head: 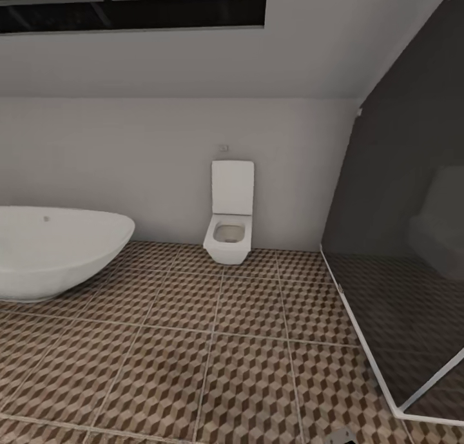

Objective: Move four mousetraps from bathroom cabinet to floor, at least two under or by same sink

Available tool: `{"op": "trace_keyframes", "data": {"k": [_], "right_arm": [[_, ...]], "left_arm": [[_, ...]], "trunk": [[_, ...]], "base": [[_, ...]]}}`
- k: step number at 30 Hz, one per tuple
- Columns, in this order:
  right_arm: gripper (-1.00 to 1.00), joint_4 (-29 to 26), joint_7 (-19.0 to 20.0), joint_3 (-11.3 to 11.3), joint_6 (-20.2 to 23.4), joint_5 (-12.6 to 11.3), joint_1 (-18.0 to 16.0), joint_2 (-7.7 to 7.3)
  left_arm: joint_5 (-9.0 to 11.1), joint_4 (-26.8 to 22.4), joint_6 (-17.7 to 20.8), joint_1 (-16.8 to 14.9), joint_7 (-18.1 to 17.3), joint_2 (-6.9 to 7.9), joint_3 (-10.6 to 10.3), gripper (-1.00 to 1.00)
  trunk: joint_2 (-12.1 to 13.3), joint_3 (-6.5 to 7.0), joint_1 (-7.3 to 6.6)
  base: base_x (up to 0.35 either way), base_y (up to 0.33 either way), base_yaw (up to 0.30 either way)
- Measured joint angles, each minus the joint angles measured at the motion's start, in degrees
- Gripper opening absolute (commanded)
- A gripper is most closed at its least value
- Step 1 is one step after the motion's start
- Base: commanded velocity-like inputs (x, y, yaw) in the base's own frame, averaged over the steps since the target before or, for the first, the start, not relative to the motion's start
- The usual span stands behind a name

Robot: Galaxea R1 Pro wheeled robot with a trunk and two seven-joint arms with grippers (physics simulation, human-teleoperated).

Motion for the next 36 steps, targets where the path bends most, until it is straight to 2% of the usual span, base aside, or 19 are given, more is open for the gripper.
{"op": "trace_keyframes", "data": {"k": [6, 16, 30, 36], "right_arm": [[-1.0, 0.0, -0.01, -0.02, 0.0, 0.0, 0.0, 0.0], [-1.0, 0.02, -0.02, 0.0, 0.05, 0.51, 0.01, -0.07], [-1.0, 0.41, -0.03, 0.01, 0.25, 0.15, 0.01, -0.07], [-1.0, 0.38, -0.03, 0.01, 0.17, 0.01, 0.01, -0.04]], "left_arm": [[0.01, -0.03, 0.0, 0.0, -0.02, 0.0, 0.0, -1.0], [-0.05, -0.02, 0.0, -0.01, -0.1, -0.01, -0.07, -1.0], [-0.05, -0.08, 0.04, -0.01, -0.1, -0.04, -0.09, -1.0], [-0.02, -0.42, 0.07, -0.01, -0.05, -0.2, -0.09, -1.0]], "trunk": [[0.0, -0.15, 0.0], [0.0, -0.2, -0.01], [-0.01, -0.2, -0.03], [0.0, -0.2, -0.01]], "base": [[0.0, 0.0, 0.249], [0.031, 0.0, 0.032], [0.312, 0.0, 0.0], [0.111, 0.0, 0.0]]}}
